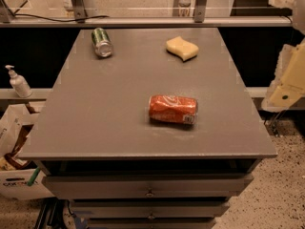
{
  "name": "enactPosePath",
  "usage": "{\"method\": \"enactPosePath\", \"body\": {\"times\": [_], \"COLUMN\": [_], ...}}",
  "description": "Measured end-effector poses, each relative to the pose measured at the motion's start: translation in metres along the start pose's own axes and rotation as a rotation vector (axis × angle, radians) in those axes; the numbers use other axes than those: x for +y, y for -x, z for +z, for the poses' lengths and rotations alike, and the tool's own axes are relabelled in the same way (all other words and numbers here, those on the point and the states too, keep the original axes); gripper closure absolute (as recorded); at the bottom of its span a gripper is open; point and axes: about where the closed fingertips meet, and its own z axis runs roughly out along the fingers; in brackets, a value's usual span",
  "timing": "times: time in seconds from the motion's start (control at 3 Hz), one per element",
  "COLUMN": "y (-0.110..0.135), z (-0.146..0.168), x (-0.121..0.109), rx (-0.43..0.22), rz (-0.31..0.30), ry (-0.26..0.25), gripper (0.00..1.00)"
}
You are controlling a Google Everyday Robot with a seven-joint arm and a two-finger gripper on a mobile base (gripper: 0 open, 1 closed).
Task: Place coke can upright
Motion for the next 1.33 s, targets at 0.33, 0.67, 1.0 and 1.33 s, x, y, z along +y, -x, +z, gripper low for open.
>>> {"method": "enactPosePath", "body": {"times": [0.33,0.67,1.0,1.33], "y": [0.002,0.026,0.026,0.048], "z": [-0.002,0.003,0.003,0.012], "x": [0.0,-0.002,-0.002,0.0], "rx": [-0.002,-0.005,-0.005,-0.007], "rz": [-0.005,-0.082,-0.082,-0.144], "ry": [-0.004,0.007,0.007,0.027], "gripper": [0.0,0.0,0.0,0.0]}}
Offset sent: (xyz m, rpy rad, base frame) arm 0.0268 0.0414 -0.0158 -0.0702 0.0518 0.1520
